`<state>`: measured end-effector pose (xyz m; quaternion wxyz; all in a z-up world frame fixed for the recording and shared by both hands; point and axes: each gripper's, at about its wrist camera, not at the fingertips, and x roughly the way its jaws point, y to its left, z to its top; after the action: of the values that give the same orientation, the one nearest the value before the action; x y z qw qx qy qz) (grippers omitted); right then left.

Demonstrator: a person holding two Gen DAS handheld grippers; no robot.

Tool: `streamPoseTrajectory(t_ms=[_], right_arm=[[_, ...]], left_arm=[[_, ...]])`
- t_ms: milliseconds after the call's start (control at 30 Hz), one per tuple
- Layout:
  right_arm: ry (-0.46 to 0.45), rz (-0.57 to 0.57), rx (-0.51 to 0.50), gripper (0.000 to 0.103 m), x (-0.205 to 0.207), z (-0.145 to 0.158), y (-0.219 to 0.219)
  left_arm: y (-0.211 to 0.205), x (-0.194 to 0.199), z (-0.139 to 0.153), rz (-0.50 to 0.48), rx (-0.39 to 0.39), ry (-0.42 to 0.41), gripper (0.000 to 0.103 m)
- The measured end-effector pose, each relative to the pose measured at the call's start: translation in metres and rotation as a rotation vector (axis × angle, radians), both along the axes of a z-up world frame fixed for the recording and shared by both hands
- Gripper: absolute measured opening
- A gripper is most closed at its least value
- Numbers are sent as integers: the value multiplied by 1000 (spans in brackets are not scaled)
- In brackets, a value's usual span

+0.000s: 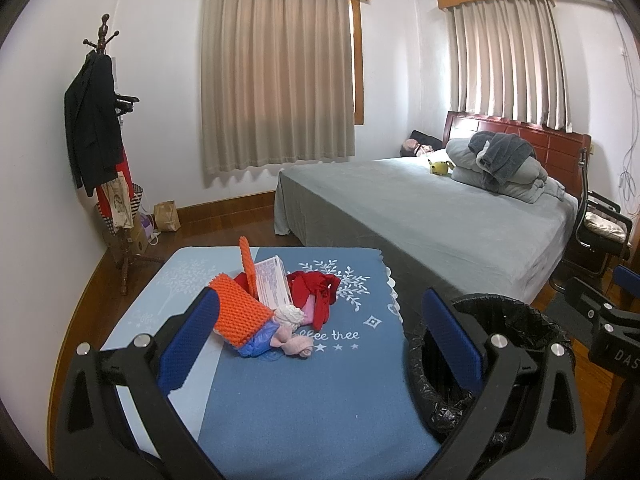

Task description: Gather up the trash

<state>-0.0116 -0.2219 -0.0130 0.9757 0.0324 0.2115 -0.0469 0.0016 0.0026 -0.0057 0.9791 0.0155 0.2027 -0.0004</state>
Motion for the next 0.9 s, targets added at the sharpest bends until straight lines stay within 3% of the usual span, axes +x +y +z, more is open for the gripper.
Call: streamPoseTrajectory(t_ms=[900], right_arm=[[17,19,1,97,10,-6,7]], left_arm=[[6,5,-6,18,-16,20,98]])
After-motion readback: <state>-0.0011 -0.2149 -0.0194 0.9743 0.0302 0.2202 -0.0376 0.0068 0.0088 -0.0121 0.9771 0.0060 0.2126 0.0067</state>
